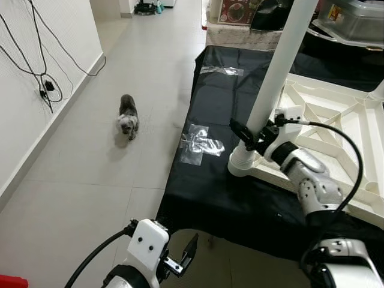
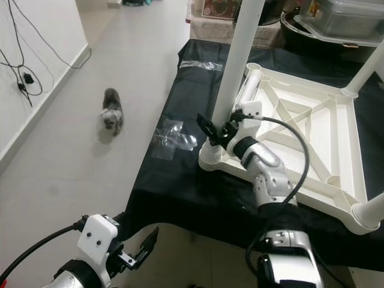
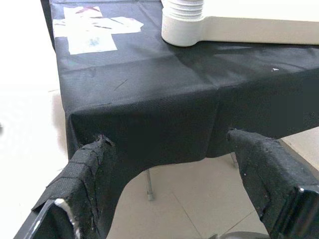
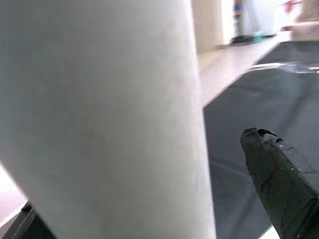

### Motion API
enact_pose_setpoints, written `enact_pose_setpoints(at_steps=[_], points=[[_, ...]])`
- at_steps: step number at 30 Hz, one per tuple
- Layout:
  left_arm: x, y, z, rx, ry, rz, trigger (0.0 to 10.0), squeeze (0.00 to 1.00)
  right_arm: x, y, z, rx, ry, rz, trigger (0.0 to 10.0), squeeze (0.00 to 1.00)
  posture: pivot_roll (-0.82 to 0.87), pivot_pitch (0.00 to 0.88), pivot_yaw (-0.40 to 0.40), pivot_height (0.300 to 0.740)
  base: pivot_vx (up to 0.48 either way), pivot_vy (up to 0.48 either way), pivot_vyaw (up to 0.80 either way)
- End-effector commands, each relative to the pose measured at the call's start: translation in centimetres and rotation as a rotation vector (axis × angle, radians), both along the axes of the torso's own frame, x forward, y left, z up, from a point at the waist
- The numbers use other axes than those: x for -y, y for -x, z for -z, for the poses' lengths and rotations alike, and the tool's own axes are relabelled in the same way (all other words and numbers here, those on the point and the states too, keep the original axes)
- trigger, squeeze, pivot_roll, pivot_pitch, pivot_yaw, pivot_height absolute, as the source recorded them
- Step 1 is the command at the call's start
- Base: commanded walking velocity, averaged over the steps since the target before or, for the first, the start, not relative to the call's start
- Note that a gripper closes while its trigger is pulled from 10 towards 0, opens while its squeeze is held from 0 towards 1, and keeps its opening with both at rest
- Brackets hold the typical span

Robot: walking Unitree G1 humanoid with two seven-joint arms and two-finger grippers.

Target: Building children table

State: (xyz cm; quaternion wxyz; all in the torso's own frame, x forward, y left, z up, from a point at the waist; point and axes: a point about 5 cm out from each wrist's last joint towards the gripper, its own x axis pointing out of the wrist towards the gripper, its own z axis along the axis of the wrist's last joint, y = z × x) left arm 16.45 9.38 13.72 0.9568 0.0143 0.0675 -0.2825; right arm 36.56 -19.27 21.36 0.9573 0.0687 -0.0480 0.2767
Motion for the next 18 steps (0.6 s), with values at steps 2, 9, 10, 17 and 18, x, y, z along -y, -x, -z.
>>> enact_pose_setpoints(at_steps=[2,9,10,17,18], points=[[-0.1,0.2,0.4,-0.025,-0.008,0.006,10.0,0.0,0.1,-0.2,-0.4,0.009,-0.024,-0.067,10.0,0.0,0.14,0.156,-0.058,0.74,0.0,0.0,0.0],[-0.1,0.3,0.4,-0.026,-0.011,0.006,10.0,0.0,-0.4,-0.8,-1.1,0.031,-0.006,-0.185,10.0,0.0,0.14,0.157,-0.057,0.74,0.0,0.0,0.0],[-0.1,0.3,0.4,-0.026,-0.012,0.007,10.0,0.0,-0.6,-0.9,-1.2,0.028,-0.006,-0.223,10.0,0.0,0.14,0.157,-0.057,0.74,0.0,0.0,0.0],[-0.2,0.2,0.4,-0.025,-0.014,0.006,10.0,0.0,-1.5,-1.0,-1.3,0.014,0.009,-0.408,10.0,0.0,0.15,0.154,-0.057,0.74,0.0,0.0,0.0],[-0.2,0.3,0.4,-0.025,-0.014,0.006,10.0,0.0,-1.7,-1.0,-1.3,0.013,0.012,-0.43,10.0,0.0,0.15,0.153,-0.057,0.74,0.0,0.0,0.0]])
